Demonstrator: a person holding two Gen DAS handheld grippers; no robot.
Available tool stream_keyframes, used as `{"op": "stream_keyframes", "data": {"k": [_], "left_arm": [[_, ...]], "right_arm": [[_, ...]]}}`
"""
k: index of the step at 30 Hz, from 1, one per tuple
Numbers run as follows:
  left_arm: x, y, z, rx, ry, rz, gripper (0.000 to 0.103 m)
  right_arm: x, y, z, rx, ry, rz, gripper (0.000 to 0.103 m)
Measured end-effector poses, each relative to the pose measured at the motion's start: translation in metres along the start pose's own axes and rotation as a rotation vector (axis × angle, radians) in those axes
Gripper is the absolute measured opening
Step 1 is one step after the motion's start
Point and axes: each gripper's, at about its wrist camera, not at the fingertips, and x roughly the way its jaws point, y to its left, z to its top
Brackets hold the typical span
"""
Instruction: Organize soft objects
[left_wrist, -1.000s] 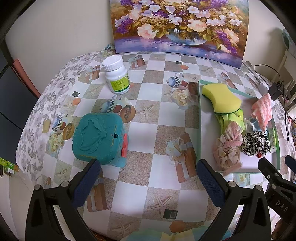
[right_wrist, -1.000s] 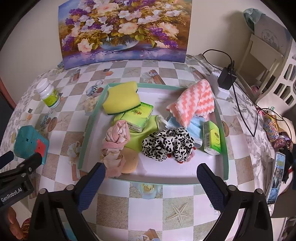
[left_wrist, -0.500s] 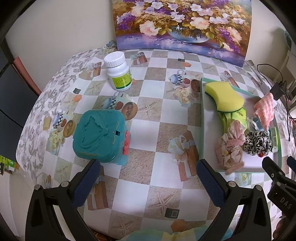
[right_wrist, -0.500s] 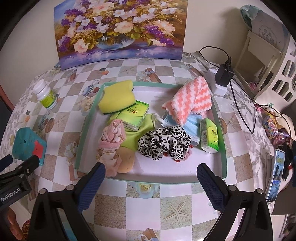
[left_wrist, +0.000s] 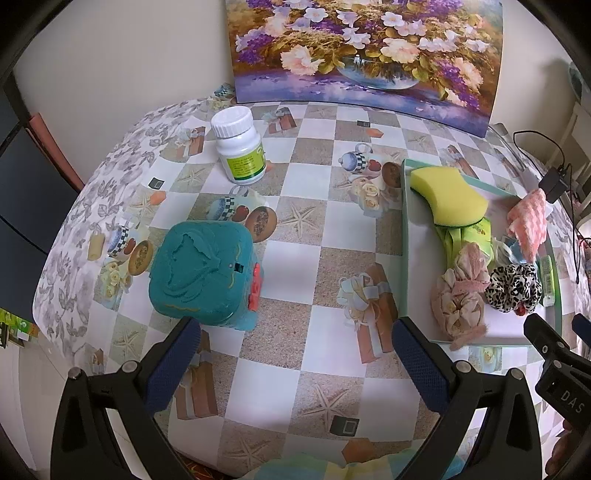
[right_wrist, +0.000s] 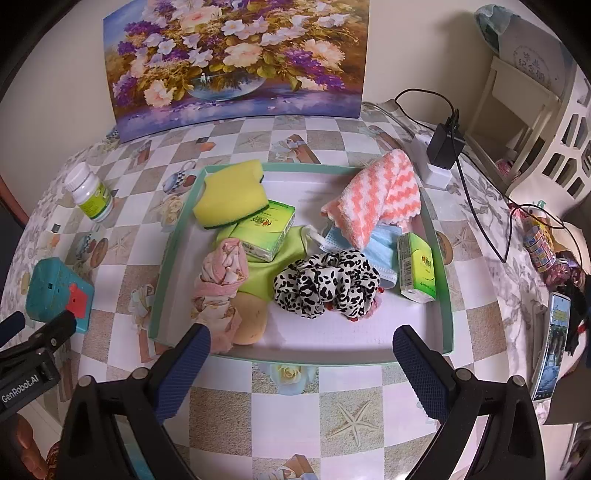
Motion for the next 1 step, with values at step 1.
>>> {"op": "stream_keyframes", "data": {"k": [1], "left_arm": [[0.0001,-0.0002,0.0001,0.001,0.001,-0.001,0.103]], "right_arm": [[0.0000,0.0001,-0.0001,0.000,0.000,-0.001,0.101]]}}
